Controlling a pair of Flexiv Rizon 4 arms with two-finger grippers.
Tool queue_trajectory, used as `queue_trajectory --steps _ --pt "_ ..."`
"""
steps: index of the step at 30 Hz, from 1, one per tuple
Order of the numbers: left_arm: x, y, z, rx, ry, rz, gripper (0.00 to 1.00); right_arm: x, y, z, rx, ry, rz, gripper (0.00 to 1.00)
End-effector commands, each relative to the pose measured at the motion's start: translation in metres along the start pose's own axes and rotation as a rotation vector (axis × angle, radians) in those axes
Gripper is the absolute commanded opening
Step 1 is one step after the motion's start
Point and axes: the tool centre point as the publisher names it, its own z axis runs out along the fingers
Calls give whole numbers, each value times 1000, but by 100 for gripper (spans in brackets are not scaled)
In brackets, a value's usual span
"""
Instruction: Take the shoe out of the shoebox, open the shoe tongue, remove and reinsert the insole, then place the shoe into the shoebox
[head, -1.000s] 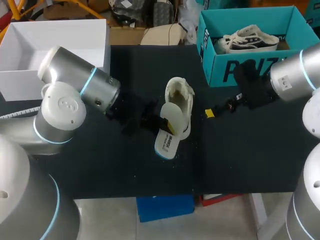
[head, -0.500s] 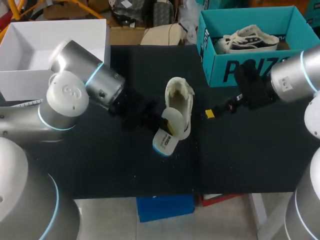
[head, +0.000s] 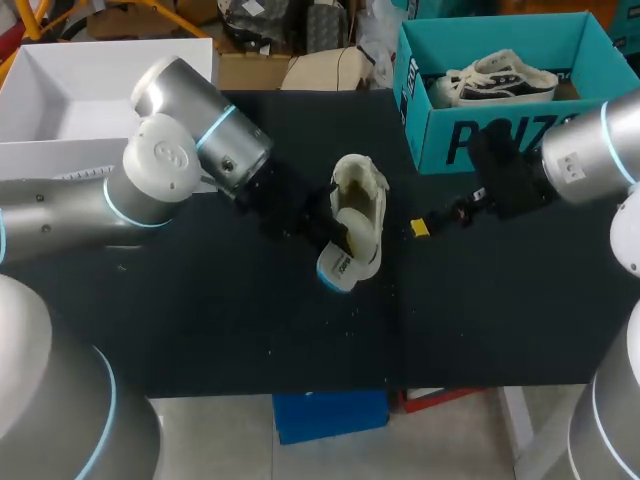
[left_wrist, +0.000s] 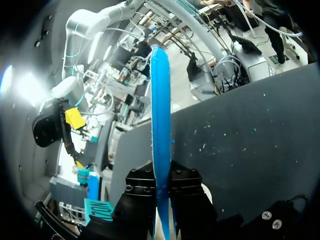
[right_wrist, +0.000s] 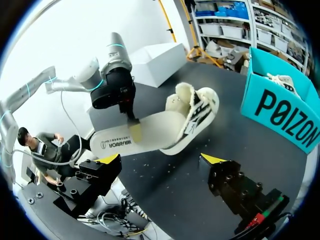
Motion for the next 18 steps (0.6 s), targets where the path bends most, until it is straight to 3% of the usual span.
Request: queue_trajectory --steps 1,7,18 --pt "0 20 8 40 7 -1 0 1 1 1 3 -3 1 100" --pt "1 38 11 32 9 -7 0 1 1 1 3 -3 1 100" --pt "2 66 7 -65 14 -27 0 1 1 1 3 -3 1 100"
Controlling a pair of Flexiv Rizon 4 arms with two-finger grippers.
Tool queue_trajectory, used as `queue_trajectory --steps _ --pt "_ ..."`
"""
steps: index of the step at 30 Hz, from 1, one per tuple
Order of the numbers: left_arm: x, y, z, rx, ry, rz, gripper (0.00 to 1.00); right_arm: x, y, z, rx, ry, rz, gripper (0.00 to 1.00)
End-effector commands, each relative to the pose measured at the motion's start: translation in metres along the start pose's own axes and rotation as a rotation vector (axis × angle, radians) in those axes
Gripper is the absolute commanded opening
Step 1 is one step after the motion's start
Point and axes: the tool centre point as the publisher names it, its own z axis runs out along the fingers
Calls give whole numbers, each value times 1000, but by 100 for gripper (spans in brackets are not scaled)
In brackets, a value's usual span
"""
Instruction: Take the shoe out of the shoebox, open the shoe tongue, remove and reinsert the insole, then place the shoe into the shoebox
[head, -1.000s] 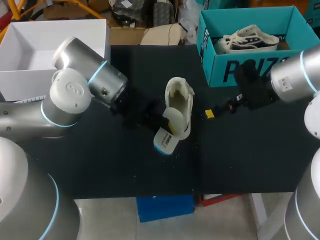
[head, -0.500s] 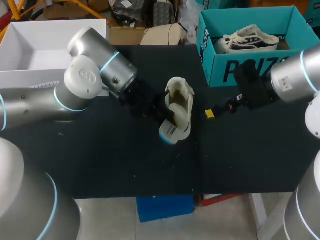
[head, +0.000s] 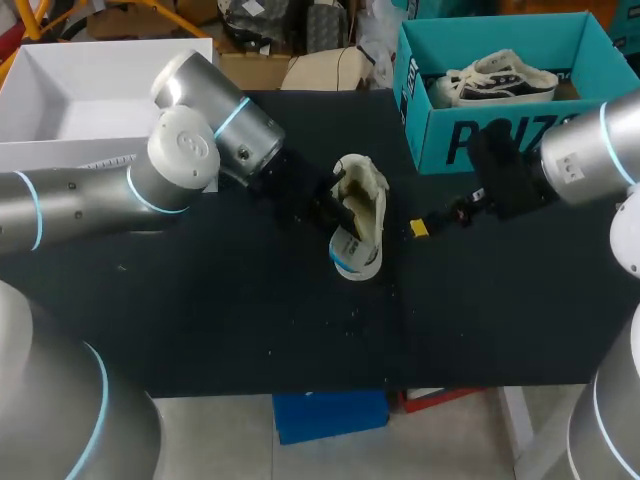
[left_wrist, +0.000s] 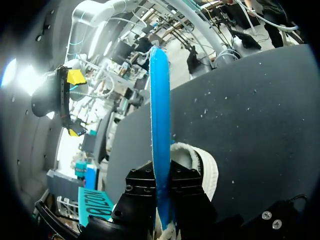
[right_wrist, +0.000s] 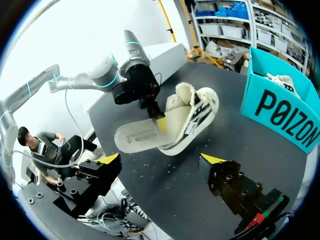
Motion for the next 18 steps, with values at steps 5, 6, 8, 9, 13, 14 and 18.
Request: queue_trajectory --steps 5,6,8,9,13,14,18 --pt "-1 8 3 -40 -8 -12 42 0 1 0 3 -1 1 100" --pt "-3 6 2 -42 -12 -11 43 0 1 0 3 -1 1 100" --pt "-6 0 0 -41 -15 -4 50 0 1 0 3 -1 1 100" --pt "-8 -3 -1 -35 -9 3 49 0 1 0 3 -1 1 100" --pt "-12 -17 -8 -46 17 18 47 0 1 0 3 -1 1 100" --pt "-12 -21 -9 -46 18 19 47 0 1 0 3 -1 1 100" --pt "-14 -36 -16 -49 35 28 45 0 1 0 3 -1 1 100"
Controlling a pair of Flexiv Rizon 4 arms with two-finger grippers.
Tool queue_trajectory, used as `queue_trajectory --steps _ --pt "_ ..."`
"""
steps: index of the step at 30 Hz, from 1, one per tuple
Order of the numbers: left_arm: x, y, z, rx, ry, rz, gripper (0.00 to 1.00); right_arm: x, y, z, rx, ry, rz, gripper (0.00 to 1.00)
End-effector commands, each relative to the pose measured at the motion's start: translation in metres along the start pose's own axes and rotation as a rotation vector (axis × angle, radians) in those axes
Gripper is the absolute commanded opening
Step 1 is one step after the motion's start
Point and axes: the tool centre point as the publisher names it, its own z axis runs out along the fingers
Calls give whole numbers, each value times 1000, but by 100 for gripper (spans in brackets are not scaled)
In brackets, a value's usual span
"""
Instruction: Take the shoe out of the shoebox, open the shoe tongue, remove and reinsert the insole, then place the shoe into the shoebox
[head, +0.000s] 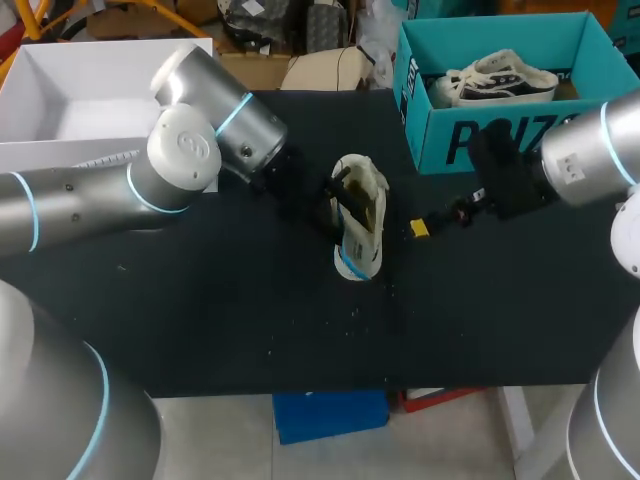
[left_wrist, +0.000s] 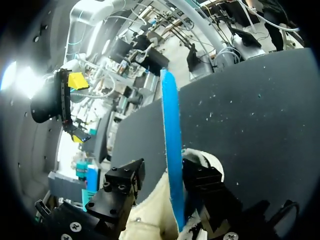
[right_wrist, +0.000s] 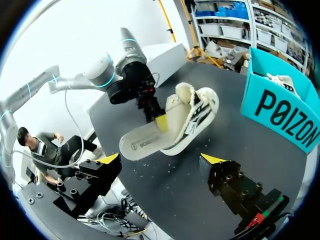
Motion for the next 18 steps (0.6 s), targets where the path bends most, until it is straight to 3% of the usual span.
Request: queue_trajectory --steps 1,11,16,17,18 --pt "-1 -23 -14 -26 22 2 45 0 1 0 3 -1 1 100" --pt "-1 -44 1 28 36 10 42 0 1 0 3 -1 1 100" --pt "2 -48 3 39 44 13 25 0 1 0 3 -1 1 100" --pt "2 -49 3 41 44 13 18 0 1 0 3 -1 1 100" --pt "1 -49 2 43 44 14 3 0 1 0 3 -1 1 100"
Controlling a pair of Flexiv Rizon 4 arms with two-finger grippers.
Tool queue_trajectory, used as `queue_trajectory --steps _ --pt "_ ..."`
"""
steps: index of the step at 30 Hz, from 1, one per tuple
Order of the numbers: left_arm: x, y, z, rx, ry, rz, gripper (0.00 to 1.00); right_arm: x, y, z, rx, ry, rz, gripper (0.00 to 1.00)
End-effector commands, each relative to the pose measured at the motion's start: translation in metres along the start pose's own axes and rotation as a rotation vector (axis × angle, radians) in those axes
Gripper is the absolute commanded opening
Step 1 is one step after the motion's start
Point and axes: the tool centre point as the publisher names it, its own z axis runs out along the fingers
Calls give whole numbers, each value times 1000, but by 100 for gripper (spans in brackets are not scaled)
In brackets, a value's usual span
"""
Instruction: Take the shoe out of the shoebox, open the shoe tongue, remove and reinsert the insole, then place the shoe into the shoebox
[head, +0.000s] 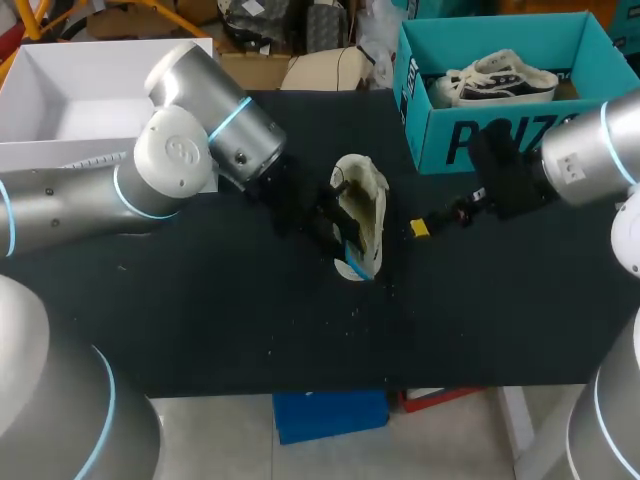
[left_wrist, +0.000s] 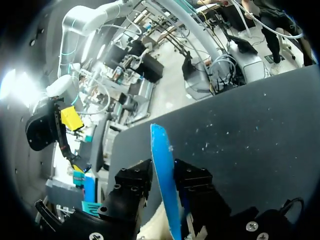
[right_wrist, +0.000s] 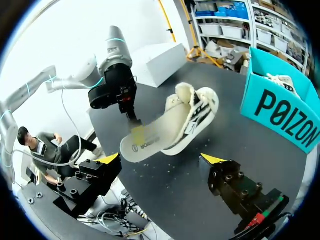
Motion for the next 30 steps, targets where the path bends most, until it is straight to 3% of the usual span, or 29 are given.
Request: queue_trajectory --steps 1,17,30 --pt "-1 0 -1 2 3 3 0 0 1 1 3 -2 1 100" --pt "-1 25 1 4 -112 -3 0 0 1 1 3 -2 1 100" --pt "-1 48 -2 -1 -117 22 0 0 1 1 3 -2 1 100"
